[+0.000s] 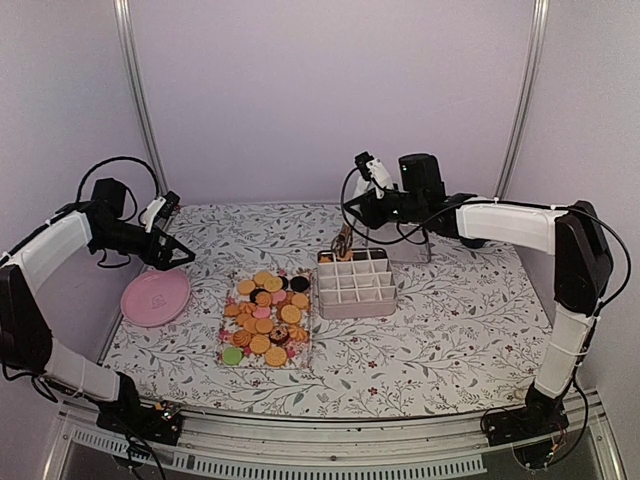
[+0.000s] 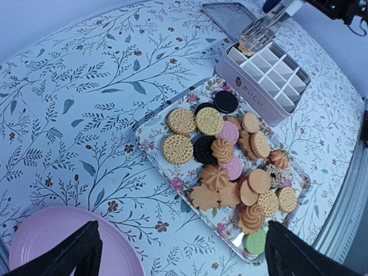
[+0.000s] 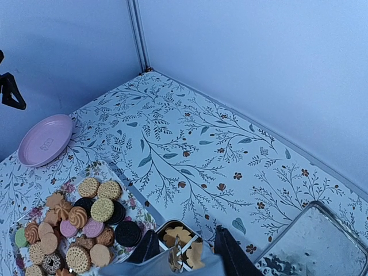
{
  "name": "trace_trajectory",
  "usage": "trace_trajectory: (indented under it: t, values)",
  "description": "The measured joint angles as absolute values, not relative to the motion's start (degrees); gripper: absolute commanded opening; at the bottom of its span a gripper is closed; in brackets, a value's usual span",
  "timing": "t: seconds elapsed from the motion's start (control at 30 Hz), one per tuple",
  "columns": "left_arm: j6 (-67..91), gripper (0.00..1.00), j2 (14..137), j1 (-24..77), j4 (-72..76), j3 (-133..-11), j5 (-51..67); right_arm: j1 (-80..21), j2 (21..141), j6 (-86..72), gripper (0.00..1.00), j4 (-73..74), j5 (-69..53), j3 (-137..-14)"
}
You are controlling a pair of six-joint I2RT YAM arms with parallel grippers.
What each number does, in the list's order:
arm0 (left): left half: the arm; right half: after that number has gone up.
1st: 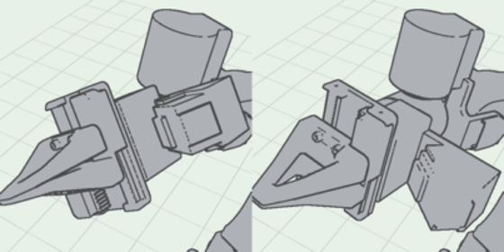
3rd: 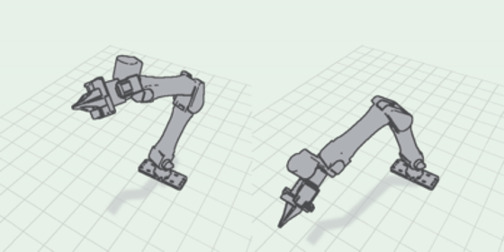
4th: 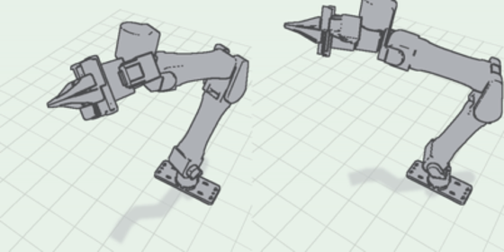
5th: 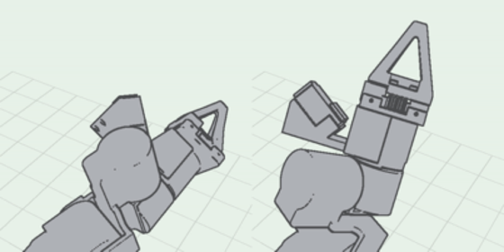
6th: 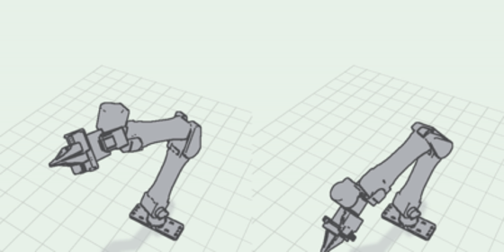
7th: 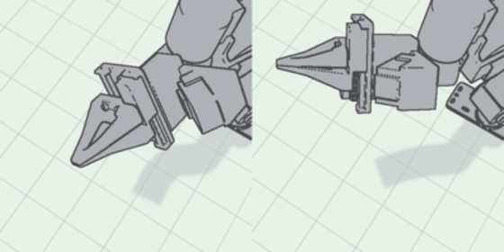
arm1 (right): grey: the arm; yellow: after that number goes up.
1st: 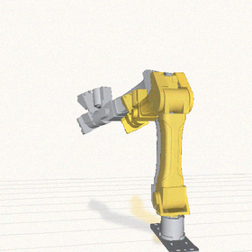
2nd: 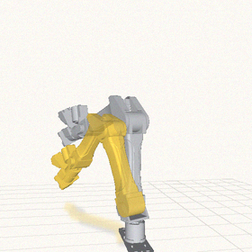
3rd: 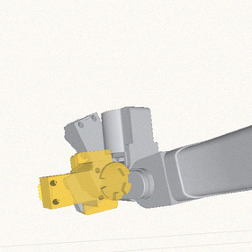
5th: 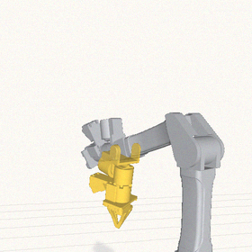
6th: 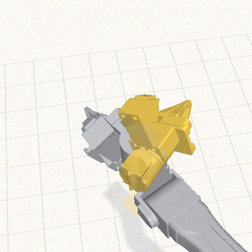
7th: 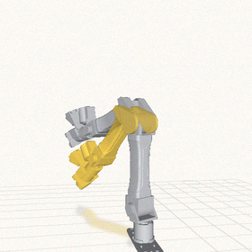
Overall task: Pack the cookies
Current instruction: Adjust the fake cookies in the empty pocket of the box.
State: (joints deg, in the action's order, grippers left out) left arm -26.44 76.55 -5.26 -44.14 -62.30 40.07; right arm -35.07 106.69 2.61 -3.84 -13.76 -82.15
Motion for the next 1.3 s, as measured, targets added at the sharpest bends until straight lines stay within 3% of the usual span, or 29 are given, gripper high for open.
trace_trajectory:
  t: [0.73, 1.3]
  values:
    - [-26.4, 0.99, 76.6, -5.3, -44.1, -62.3, 40.1, -33.6, 106.7, 2.8, 0.39, -3.8, -12.0, -82.0]
    - [-26.4, 0.99, 76.6, -5.3, -44.1, -62.3, 40.1, -33.3, 106.8, 1.1, 0.30, -4.3, -15.2, -80.2]
